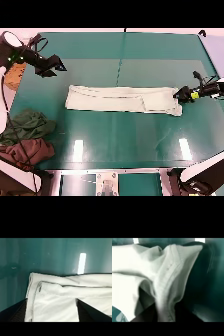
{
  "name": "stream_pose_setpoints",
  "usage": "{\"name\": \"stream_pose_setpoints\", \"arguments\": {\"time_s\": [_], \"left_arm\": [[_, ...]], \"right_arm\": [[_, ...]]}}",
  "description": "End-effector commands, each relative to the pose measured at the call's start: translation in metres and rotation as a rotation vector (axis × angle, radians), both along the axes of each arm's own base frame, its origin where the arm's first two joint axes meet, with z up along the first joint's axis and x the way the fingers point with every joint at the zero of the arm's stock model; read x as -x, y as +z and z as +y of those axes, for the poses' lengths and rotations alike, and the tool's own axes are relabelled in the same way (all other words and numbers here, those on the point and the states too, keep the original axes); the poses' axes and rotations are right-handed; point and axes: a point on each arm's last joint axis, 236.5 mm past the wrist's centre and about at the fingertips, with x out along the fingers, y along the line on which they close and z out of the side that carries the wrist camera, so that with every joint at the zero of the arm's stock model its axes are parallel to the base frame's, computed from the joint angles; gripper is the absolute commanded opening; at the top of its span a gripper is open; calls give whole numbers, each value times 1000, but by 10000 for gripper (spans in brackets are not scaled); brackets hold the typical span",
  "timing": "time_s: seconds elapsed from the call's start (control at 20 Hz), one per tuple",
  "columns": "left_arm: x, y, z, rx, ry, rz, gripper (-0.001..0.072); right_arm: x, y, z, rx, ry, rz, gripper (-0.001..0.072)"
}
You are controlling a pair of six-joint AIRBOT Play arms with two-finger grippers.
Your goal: Fold the shirts.
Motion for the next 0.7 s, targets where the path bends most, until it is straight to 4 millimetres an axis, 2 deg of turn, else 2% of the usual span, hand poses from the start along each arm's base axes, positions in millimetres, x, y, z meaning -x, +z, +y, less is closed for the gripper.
{"name": "stream_pose_setpoints", "arguments": {"time_s": [0.0, 0.05, 0.1, 0.2, 0.3, 0.45, 0.55, 0.65], "left_arm": [[-1, 11, -19, 78, -46, -32, 348], [-1, 17, -30, 100, -96, -64, 106], [-1, 18, -39, 106, -117, -75, 30], [0, 14, -68, 103, -165, -83, 24], [3, 5, -112, 99, -249, -103, 24], [13, -23, -201, 104, -365, -129, 24], [35, -53, -269, 99, -478, -140, 24], [67, -84, -322, 94, -577, -122, 24]], "right_arm": [[4, -13, 2, -4, 14, 28, 151], [4, -13, 2, -4, 15, 27, 17], [3, -12, 1, -2, 15, 24, 18], [1, -5, 1, -10, 16, 23, 16], [-1, 12, 7, -51, 20, 27, 16], [-5, 57, 13, -79, 26, -8, 16], [-8, 78, 11, -52, 16, -41, 16], [-8, 82, 10, -48, 9, -44, 17]]}}
